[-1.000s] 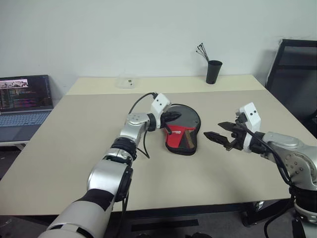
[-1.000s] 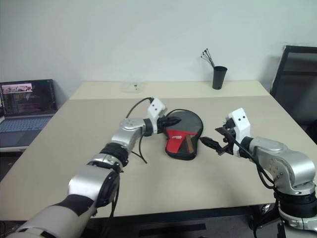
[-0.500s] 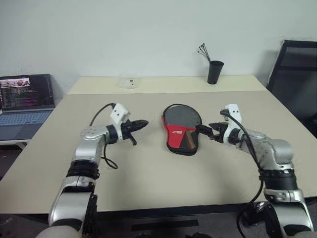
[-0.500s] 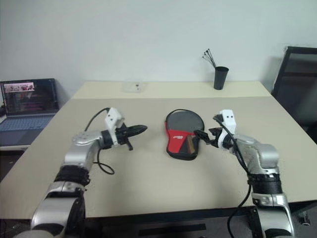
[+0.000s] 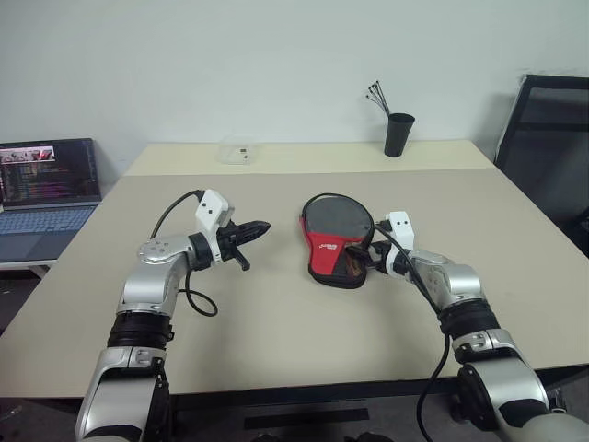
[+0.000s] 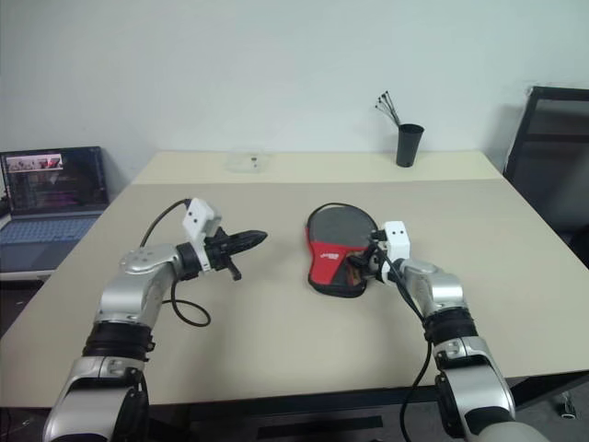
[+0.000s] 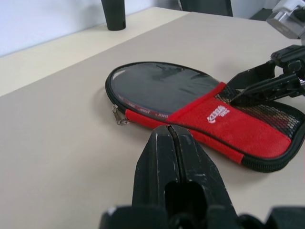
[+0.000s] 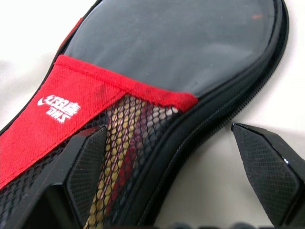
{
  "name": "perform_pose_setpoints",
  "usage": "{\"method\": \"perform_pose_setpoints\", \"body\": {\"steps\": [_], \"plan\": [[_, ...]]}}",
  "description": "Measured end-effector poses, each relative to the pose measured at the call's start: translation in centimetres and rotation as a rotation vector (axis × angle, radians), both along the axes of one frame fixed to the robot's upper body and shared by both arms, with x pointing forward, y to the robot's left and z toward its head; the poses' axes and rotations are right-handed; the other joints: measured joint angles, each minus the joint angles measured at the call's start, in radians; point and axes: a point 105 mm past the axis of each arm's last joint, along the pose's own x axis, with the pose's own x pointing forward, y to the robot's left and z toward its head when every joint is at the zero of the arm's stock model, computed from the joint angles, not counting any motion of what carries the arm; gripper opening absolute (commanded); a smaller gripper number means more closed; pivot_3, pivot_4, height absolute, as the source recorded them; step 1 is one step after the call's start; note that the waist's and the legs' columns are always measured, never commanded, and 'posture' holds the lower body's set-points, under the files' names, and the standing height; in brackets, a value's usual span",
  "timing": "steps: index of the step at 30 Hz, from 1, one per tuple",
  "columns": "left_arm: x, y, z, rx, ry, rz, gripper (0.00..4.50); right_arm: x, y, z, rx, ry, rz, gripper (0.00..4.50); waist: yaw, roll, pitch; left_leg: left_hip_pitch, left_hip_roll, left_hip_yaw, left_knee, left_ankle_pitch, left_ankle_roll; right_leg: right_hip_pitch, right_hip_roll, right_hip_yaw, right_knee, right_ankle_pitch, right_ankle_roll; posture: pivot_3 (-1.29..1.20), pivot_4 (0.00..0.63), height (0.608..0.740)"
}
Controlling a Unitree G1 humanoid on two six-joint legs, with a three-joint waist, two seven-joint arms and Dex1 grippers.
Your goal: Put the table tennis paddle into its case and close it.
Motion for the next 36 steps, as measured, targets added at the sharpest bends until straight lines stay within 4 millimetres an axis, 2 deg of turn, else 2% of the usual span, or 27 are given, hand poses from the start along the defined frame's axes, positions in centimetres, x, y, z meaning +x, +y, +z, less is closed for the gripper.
{"method": "perform_pose_setpoints", "body": {"steps": [8,18,25,36], "plan": [[-0.2,-0.3,0.5,-0.009,-0.008,-0.011,0.02,1.0,-0.4,0.1,-0.023,-0.036,-0.016,4.5,-0.002,0.0,0.0,0.0,0.0,0.0,0.0,0.0,0.0,0.0,0.0,0.001,0.0,0.0,0.0,0.0,0.15,0.74],[-0.3,0.1,0.6,-0.003,-0.005,0.0,0.02,1.1,-3.6,0.2,-0.044,-0.04,-0.068,4.5,-0.001,0.0,0.0,0.0,0.0,0.0,0.0,0.0,0.0,0.0,0.0,0.001,0.0,0.0,0.0,0.0,0.15,0.74],[-0.6,-0.1,0.7,-0.011,0.004,-0.026,0.02,1.0,-3.1,-0.3,-0.031,-0.019,-0.057,4.5,-0.001,0.0,0.0,0.0,0.0,0.001,0.0,0.0,0.0,0.0,0.0,0.001,0.0,0.0,0.0,0.0,0.15,0.74],[-3.9,-1.0,1.6,-0.032,0.095,-0.245,0.02,1.3,-1.7,-1.1,-0.1,0.0,-0.012,4.5,-0.012,0.0,0.0,0.005,0.0,0.002,-0.001,0.0,0.0,0.003,0.0,0.003,0.0,0.0,-0.001,0.0,0.15,0.74]]}}
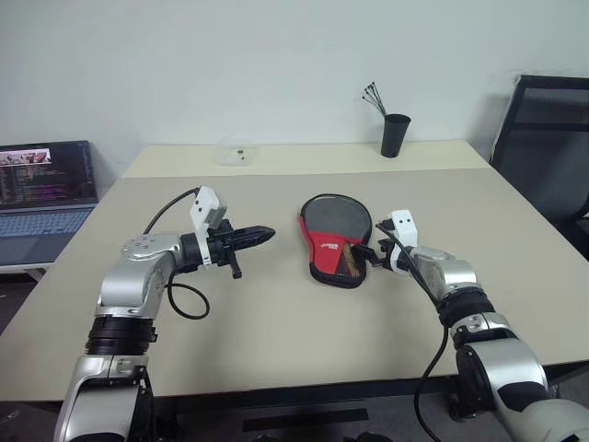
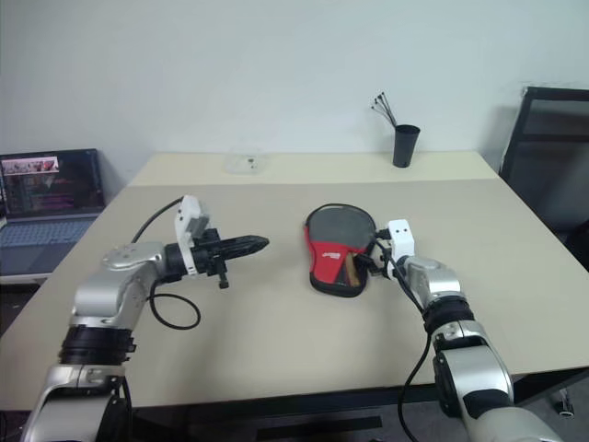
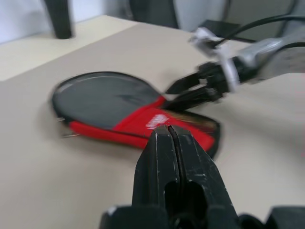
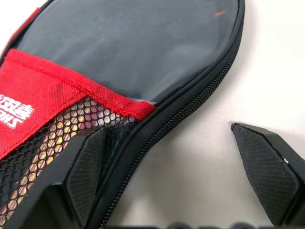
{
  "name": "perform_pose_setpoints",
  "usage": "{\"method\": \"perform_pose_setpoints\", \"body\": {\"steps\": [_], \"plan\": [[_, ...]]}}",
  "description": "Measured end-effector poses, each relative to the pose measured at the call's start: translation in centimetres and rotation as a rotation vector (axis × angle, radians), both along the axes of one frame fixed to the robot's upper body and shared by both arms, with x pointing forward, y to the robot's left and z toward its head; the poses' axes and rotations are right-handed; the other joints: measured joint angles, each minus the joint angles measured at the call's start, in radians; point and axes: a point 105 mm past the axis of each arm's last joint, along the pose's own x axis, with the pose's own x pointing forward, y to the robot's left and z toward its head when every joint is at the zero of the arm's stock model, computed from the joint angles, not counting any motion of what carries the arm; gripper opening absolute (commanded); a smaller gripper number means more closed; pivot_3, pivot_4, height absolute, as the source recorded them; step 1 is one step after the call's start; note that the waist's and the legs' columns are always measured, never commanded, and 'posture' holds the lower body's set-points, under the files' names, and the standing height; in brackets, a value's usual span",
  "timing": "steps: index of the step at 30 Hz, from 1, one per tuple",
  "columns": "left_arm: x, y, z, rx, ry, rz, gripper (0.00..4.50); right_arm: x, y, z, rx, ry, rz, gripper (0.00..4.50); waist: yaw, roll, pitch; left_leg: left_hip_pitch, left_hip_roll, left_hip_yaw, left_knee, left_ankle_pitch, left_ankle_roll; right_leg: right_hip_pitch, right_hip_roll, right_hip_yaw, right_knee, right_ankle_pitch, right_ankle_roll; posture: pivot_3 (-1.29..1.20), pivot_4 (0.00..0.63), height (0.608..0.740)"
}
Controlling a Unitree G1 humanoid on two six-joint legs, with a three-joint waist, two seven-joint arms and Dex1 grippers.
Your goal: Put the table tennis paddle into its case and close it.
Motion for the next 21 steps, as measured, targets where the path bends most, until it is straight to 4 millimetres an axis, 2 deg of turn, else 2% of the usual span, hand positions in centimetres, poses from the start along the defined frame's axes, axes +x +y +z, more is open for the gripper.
{"method": "perform_pose_setpoints", "body": {"steps": [11,14,21], "plan": [[-0.4,0.3,0.3,0.019,0.005,-0.016,0.02,-0.1,2.8,-0.3,-0.067,-0.012,0.119,4.5,-0.022,-0.001,-0.001,0.006,0.001,0.001,-0.002,0.0,0.0,0.001,0.002,0.006,0.001,0.0,0.0,0.0,0.15,0.74],[-0.3,0.4,0.3,0.018,0.003,-0.004,0.0,-0.1,3.3,-0.3,-0.066,-0.013,0.131,3.93,-0.028,-0.001,-0.001,0.007,0.001,0.001,-0.002,0.0,0.0,0.001,0.002,0.006,0.003,0.0,0.0,0.0,0.15,0.74],[-0.2,0.5,0.3,0.018,0.0,0.001,0.0,-0.3,5.8,-0.6,-0.074,-0.007,0.184,1.59,-0.041,-0.003,-0.002,0.013,0.002,0.002,-0.002,0.0,0.0,0.001,0.001,0.009,0.012,-0.001,-0.001,0.0,0.15,0.74]]}}
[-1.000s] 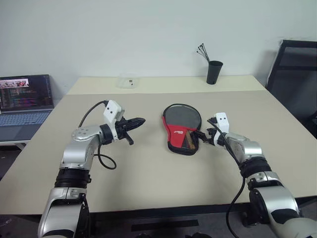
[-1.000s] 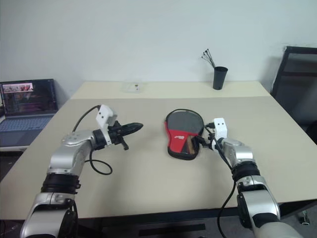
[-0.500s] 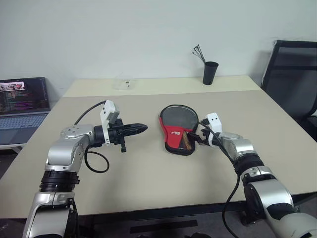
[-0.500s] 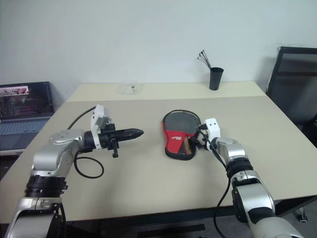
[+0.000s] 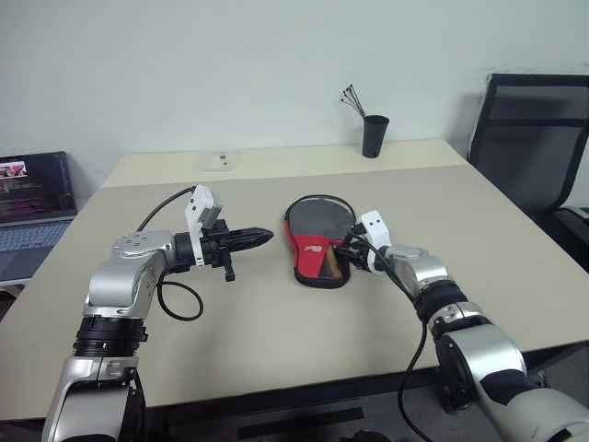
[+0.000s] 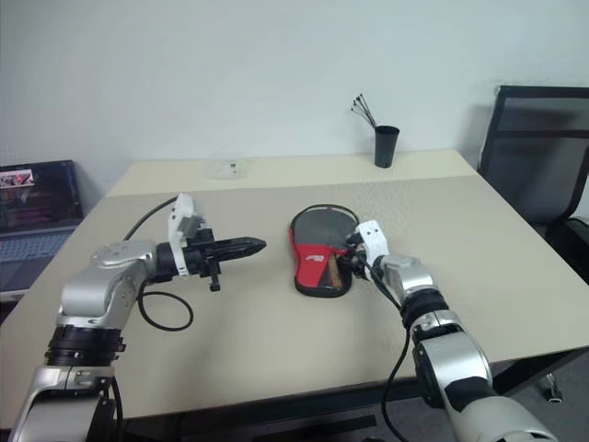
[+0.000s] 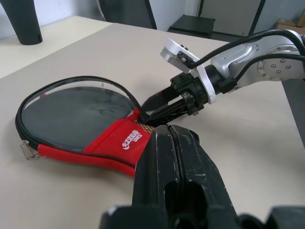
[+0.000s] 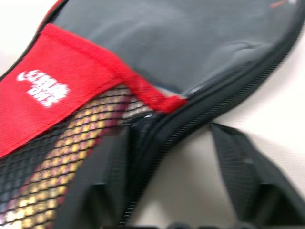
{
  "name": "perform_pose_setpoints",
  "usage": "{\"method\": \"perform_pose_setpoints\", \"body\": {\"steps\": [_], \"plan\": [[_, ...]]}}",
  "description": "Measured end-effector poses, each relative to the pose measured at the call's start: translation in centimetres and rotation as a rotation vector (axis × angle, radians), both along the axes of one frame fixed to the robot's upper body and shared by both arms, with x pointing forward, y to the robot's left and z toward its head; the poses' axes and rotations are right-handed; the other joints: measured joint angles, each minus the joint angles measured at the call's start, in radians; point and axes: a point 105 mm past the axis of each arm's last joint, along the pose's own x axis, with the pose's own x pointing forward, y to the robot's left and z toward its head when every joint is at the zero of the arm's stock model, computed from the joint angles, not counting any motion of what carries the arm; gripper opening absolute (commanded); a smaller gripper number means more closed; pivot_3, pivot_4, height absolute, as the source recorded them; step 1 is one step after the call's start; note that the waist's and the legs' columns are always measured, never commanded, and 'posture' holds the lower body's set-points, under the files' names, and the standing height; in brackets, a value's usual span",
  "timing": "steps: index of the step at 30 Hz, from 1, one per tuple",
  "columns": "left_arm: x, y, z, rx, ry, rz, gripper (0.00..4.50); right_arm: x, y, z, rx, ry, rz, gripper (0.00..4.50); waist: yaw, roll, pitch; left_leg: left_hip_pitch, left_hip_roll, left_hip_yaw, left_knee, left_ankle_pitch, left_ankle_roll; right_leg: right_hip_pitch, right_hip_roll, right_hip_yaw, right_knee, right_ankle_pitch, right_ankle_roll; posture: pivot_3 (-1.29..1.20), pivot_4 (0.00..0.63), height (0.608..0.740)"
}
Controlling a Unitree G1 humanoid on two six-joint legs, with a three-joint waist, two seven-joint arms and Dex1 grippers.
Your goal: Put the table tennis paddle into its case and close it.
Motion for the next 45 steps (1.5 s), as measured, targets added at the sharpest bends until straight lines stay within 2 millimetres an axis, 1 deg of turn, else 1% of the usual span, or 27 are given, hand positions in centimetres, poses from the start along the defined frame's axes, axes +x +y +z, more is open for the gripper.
{"method": "perform_pose_setpoints", "body": {"steps": [2,5,6,9,12,14,16,20,22,24,25,29,33,36,40,45], "plan": [[0.1,0.1,-0.1,-0.001,0.003,0.003,0.0,-0.1,0.5,-0.1,0.001,0.002,0.01,0.95,0.0,0.0,0.0,0.002,0.001,0.0,0.0,0.0,0.0,0.0,0.0,0.001,0.001,0.0,0.0,0.0,0.15,0.74],[0.1,0.2,-0.2,-0.002,0.004,0.008,0.0,-0.2,1.0,-0.2,0.01,0.012,0.016,0.12,-0.001,-0.001,-0.001,0.002,0.001,0.0,0.0,0.0,0.0,0.0,0.0,0.001,0.002,0.0,0.0,0.0,0.15,0.74],[0.2,0.3,-0.3,0.0,0.004,0.012,0.0,-0.3,1.1,-0.2,0.018,0.015,0.018,0.01,-0.002,-0.001,-0.001,0.003,0.001,0.0,0.0,0.0,0.0,0.0,0.0,0.001,0.002,0.0,-0.001,0.0,0.15,0.74],[0.2,0.9,-0.6,0.013,0.016,0.028,0.0,-0.4,1.5,-0.1,0.034,0.024,0.023,0.01,-0.007,-0.001,-0.001,0.003,0.001,0.001,-0.001,0.0,0.0,0.0,0.0,0.002,0.002,-0.001,-0.001,0.0,0.15,0.74],[0.0,2.1,-1.5,0.038,0.047,0.059,0.0,-0.8,1.8,0.1,0.058,0.04,0.036,0.01,-0.008,-0.001,-0.001,0.002,0.002,0.001,-0.003,0.0,0.0,-0.001,0.0,0.002,0.002,-0.002,-0.003,0.0,0.15,0.74],[-0.2,3.1,-2.4,0.058,0.072,0.082,0.0,-1.6,2.2,0.2,0.099,0.067,0.063,0.01,-0.008,-0.001,-0.001,0.001,0.002,0.001,-0.004,0.0,0.0,-0.002,0.0,0.002,0.002,-0.003,-0.005,0.0,0.15,0.74],[-0.3,3.6,-2.7,0.067,0.083,0.087,0.0,-2.4,2.6,0.5,0.136,0.092,0.089,0.01,-0.005,-0.001,0.0,-0.002,0.002,0.0,-0.004,0.0,-0.001,-0.004,0.0,0.0,0.002,-0.003,-0.006,0.0,0.15,0.74],[-0.6,4.1,-3.0,0.078,0.094,0.099,0.0,-5.0,2.9,2.5,0.209,0.121,0.162,0.01,0.006,-0.001,0.0,-0.008,0.002,-0.002,-0.004,-0.001,-0.001,-0.009,-0.001,-0.002,0.001,-0.004,-0.006,0.0,0.15,0.74],[-0.7,4.3,-3.2,0.081,0.102,0.105,0.0,-5.8,1.9,3.9,0.204,0.099,0.173,0.01,0.016,-0.001,0.0,-0.009,0.001,-0.002,-0.004,-0.001,-0.002,-0.009,-0.001,-0.003,0.001,-0.004,-0.006,0.0,0.15,0.74],[-0.7,4.5,-3.3,0.08,0.106,0.11,0.0,-6.3,0.4,4.6,0.176,0.081,0.156,0.01,0.025,-0.001,0.0,-0.009,0.001,-0.002,-0.003,-0.001,-0.002,-0.008,-0.001,-0.003,0.0,-0.004,-0.005,0.0,0.15,0.74],[-0.8,4.6,-3.4,0.079,0.106,0.113,0.0,-6.6,-0.6,4.6,0.161,0.082,0.143,0.01,0.028,-0.001,0.0,-0.009,0.0,-0.002,-0.003,-0.001,-0.002,-0.008,-0.002,-0.003,0.0,-0.004,-0.005,0.0,0.15,0.74],[-0.8,4.6,-3.5,0.077,0.109,0.116,0.0,-7.4,-3.9,3.5,0.125,0.127,0.068,0.01,0.036,-0.001,0.0,-0.01,0.0,-0.001,-0.002,-0.001,-0.002,-0.007,-0.003,-0.004,-0.002,-0.004,-0.005,0.0,0.15,0.74],[-0.7,4.4,-3.5,0.073,0.108,0.111,0.0,-7.9,-6.4,3.9,0.123,0.117,0.003,0.01,0.035,-0.002,0.001,-0.01,-0.001,-0.001,-0.003,-0.001,-0.002,-0.007,-0.002,-0.004,-0.003,-0.004,-0.005,0.0,0.15,0.74],[-0.7,4.3,-3.5,0.071,0.108,0.111,0.0,-8.4,-7.8,3.2,0.128,0.141,-0.043,0.01,0.035,-0.002,0.001,-0.011,-0.001,0.0,-0.003,-0.001,-0.002,-0.007,-0.002,-0.005,-0.004,-0.004,-0.005,0.0,0.15,0.74],[-0.5,4.2,-3.2,0.071,0.095,0.113,0.0,-10.1,-8.9,2.6,0.136,0.173,-0.073,0.01,0.036,-0.002,0.001,-0.011,-0.001,-0.001,-0.003,-0.001,-0.002,-0.007,-0.002,-0.005,-0.004,-0.004,-0.005,0.0,0.15,0.74],[-0.2,4.6,-3.3,0.071,0.089,0.136,0.0,-11.5,-10.1,1.8,0.13,0.206,-0.12,0.01,0.035,-0.002,0.001,-0.011,-0.001,-0.001,-0.002,-0.001,-0.002,-0.007,-0.002,-0.005,-0.004,-0.004,-0.005,0.0,0.15,0.74]]}}
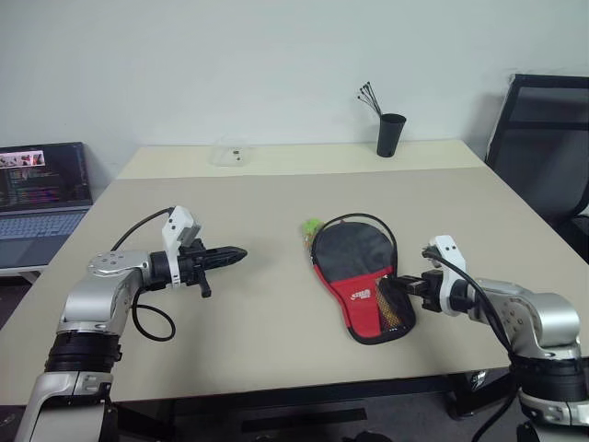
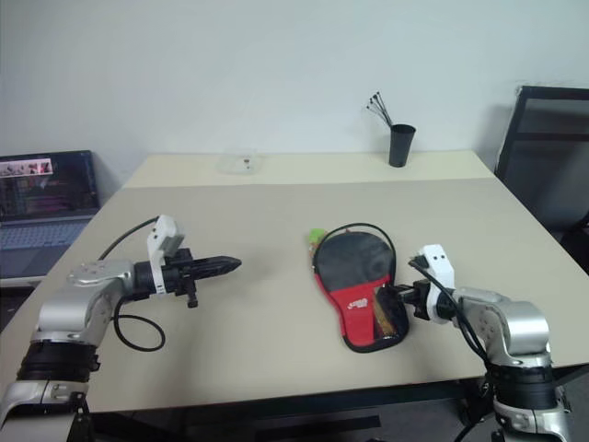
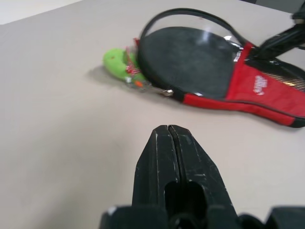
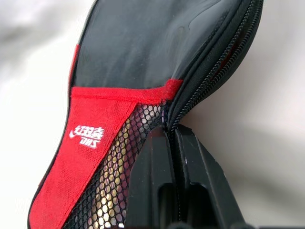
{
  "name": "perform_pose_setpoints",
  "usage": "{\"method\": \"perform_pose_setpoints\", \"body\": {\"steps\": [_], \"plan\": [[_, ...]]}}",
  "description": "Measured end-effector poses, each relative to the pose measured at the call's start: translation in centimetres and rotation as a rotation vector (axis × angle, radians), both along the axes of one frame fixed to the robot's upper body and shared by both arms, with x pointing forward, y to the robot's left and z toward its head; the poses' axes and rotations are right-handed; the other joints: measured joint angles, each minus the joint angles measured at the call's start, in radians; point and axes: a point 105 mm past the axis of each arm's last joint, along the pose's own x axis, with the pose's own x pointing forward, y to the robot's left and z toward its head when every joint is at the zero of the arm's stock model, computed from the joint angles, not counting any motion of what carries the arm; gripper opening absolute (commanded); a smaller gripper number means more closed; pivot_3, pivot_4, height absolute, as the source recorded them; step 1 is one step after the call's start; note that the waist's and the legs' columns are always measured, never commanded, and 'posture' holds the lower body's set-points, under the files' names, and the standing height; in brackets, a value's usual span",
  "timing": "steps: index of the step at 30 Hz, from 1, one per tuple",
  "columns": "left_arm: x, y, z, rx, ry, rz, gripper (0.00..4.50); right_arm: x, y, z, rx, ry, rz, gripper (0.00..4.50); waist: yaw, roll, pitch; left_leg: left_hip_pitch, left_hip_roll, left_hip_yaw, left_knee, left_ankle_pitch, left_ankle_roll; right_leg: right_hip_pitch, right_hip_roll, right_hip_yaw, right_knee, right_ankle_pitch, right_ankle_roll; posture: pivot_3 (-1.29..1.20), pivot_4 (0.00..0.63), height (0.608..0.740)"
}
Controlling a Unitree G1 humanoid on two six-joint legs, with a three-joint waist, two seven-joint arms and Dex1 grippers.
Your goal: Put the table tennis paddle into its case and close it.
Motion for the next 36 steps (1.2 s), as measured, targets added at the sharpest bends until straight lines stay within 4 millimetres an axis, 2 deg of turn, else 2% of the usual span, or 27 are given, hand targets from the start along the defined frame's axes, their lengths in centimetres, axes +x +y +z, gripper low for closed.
{"method": "perform_pose_setpoints", "body": {"steps": [3,7,20,26,29,35,36], "plan": [[0.6,-0.1,0.2,0.002,-0.026,0.022,0.0,-0.4,-0.5,-0.5,-0.01,0.018,-0.027,0.01,0.0,0.0,0.0,0.0,0.0,0.0,0.0,0.0,0.0,0.0,0.0,0.0,0.0,0.0,0.0,0.0,0.15,0.74],[1.4,-0.2,0.4,-0.002,-0.056,0.056,0.0,-0.2,0.4,-0.7,0.007,0.015,-0.04,0.01,-0.002,0.0,0.0,0.0,0.0,0.0,0.0,0.0,0.0,0.0,0.0,0.0,0.0,0.0,0.0,0.0,0.15,0.74],[2.5,0.2,0.4,0.011,-0.107,0.132,0.0,-0.1,0.5,-0.9,-0.023,0.015,-0.052,0.01,-0.004,-0.001,0.0,0.0,0.0,0.0,0.0,0.0,0.0,0.0,0.001,0.0,0.0,0.0,0.0,0.0,0.15,0.74],[2.7,0.3,0.7,0.007,-0.121,0.143,0.0,-0.6,1.5,-0.5,-0.003,0.008,-0.015,0.01,-0.005,-0.001,0.0,0.0,0.0,0.0,0.0,0.0,0.0,0.0,0.001,0.0,0.0,0.0,0.0,0.0,0.15,0.74],[2.7,0.3,0.7,0.004,-0.121,0.142,0.0,-0.5,1.5,-0.5,-0.005,0.008,-0.024,0.67,-0.005,-0.001,0.0,0.0,0.0,0.0,0.0,0.0,0.0,0.0,0.001,0.0,0.0,0.0,0.0,0.0,0.15,0.74],[2.7,0.5,0.9,-0.006,-0.127,0.146,0.0,-0.5,1.3,-0.4,-0.025,0.004,-0.045,2.72,-0.005,-0.001,0.0,0.0,0.0,0.0,0.0,0.0,0.0,0.0,0.001,0.0,0.0,0.0,0.0,0.0,0.15,0.74],[2.7,0.5,0.9,-0.007,-0.127,0.146,0.0,-0.5,1.2,-0.4,-0.029,0.003,-0.05,2.72,-0.005,-0.001,0.0,0.0,0.0,0.0,0.0,0.0,0.0,0.0,0.001,0.0,0.0,0.0,0.0,0.0,0.15,0.74]]}}
